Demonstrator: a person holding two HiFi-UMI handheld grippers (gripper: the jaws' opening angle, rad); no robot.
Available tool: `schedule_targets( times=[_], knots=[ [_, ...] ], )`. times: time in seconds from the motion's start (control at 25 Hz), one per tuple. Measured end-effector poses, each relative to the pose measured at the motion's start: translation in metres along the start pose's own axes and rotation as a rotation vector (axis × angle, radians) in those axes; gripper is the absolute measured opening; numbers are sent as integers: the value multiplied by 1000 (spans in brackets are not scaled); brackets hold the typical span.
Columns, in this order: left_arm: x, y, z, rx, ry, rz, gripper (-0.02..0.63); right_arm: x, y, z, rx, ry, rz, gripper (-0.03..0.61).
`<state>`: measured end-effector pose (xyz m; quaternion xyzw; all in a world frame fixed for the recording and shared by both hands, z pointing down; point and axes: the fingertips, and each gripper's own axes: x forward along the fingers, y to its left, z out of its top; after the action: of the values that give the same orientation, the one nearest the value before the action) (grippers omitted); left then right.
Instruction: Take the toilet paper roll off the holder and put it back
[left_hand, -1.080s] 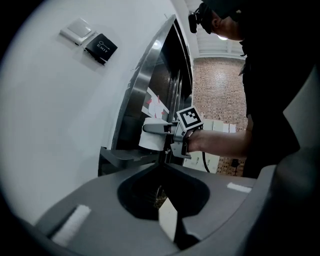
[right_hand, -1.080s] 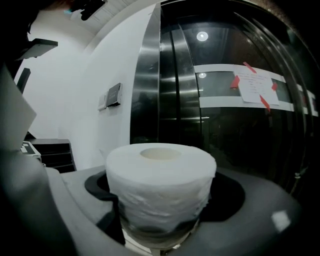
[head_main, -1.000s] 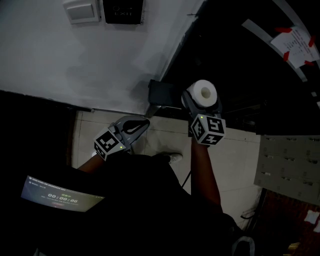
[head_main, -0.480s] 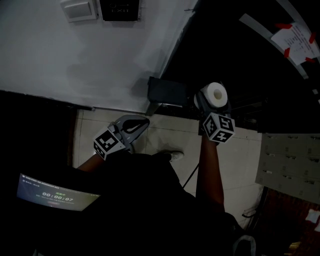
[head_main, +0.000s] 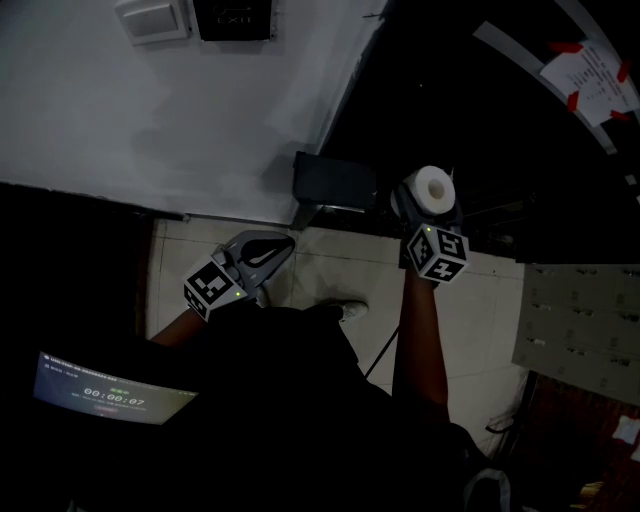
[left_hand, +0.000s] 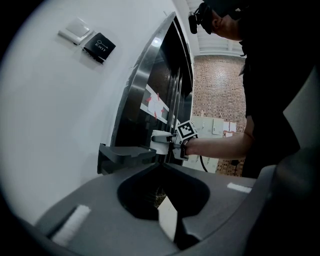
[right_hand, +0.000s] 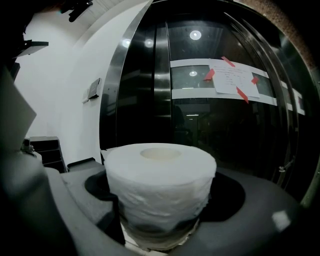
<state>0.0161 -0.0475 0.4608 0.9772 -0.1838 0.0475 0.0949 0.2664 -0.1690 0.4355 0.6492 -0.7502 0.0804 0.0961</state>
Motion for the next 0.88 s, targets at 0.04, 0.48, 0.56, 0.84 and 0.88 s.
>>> schedule_targets(
  times=[0.04,0.48,0.56,0.84,0.88],
  knots=[
    [0,1,0,0,1,1,3,1,0,-1,-1,1,1,471],
    [-2,4,1,-2,4,15,3,4,-36,-42,751,-184,42,471],
    [-3,4,0,-4,3,16,3,5,-43,-64,1000,-237,54,471],
    [-3,3,-1,-7,4,9,3,9,-29,-124,1438,-284,74,471],
    [-3,3,-1,-7,5,9,3,11,-24,-127,1485,-284,82,471]
  ],
)
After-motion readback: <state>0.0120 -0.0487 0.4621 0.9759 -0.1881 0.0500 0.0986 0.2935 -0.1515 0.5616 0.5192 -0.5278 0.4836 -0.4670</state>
